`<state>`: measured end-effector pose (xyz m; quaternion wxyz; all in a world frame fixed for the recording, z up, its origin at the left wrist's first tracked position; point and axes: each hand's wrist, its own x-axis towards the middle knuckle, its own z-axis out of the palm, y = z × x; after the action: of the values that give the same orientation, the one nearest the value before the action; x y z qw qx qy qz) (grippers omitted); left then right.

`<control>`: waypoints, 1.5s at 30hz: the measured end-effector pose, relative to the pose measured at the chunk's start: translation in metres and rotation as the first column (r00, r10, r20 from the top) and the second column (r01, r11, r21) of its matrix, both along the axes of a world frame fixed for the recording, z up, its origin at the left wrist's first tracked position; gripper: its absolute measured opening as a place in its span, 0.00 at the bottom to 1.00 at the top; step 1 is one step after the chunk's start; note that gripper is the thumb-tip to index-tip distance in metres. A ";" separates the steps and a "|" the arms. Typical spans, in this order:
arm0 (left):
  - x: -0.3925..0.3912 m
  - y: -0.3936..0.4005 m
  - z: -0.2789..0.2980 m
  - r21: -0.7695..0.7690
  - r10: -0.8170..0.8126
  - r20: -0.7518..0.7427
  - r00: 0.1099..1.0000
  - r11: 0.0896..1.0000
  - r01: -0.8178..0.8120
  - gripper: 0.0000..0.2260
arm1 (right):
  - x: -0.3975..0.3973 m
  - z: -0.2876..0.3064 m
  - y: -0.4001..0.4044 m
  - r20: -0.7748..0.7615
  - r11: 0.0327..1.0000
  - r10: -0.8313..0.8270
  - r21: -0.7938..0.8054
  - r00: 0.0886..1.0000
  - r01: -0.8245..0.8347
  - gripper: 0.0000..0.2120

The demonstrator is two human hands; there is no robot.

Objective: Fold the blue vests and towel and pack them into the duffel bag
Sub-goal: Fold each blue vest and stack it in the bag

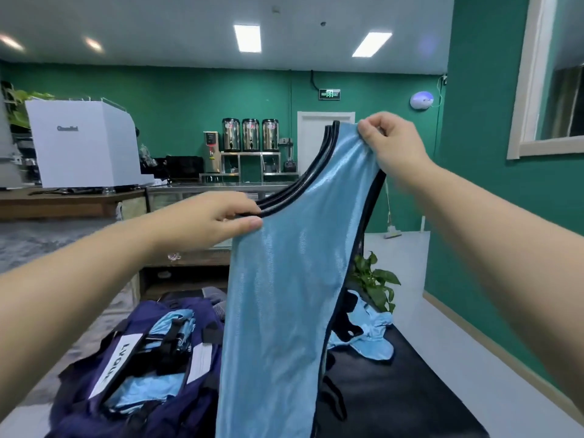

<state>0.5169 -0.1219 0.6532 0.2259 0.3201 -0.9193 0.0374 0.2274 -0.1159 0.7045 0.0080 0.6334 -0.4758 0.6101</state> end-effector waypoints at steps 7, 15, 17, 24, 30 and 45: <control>0.007 0.031 -0.004 0.145 0.019 -0.276 0.961 0.989 0.022 0.08 | 0.010 -0.005 0.014 0.080 0.990 0.126 0.047 0.989 -0.130 0.07; 0.003 0.039 -0.007 0.252 0.002 -0.540 0.842 0.955 0.159 0.03 | 0.003 0.007 0.027 0.146 0.972 0.189 0.114 0.971 -0.206 0.08; -0.002 0.035 -0.010 0.262 0.003 -0.533 0.846 0.951 0.162 0.04 | -0.001 0.006 0.021 0.125 0.973 0.171 0.133 0.977 -0.187 0.09; -0.020 -0.024 -0.073 0.474 0.070 -0.432 0.899 0.866 0.161 0.04 | -0.018 -0.038 -0.038 -0.049 0.924 0.092 0.377 0.995 -0.067 0.10; -0.047 -0.101 -0.173 0.518 0.136 -0.261 0.956 0.855 0.020 0.12 | -0.033 -0.130 -0.128 -0.083 0.852 0.062 0.524 0.995 -0.010 0.11; -0.079 -0.240 -0.317 0.718 0.499 -0.530 0.686 0.694 0.049 0.21 | -0.059 -0.251 -0.283 -0.006 0.859 0.002 0.512 1.000 0.002 0.07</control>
<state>0.4384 -0.3622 0.3366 0.4105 0.4891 -0.6601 -0.3955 0.1686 -0.3990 0.4537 -0.1591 0.6148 -0.6208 0.4597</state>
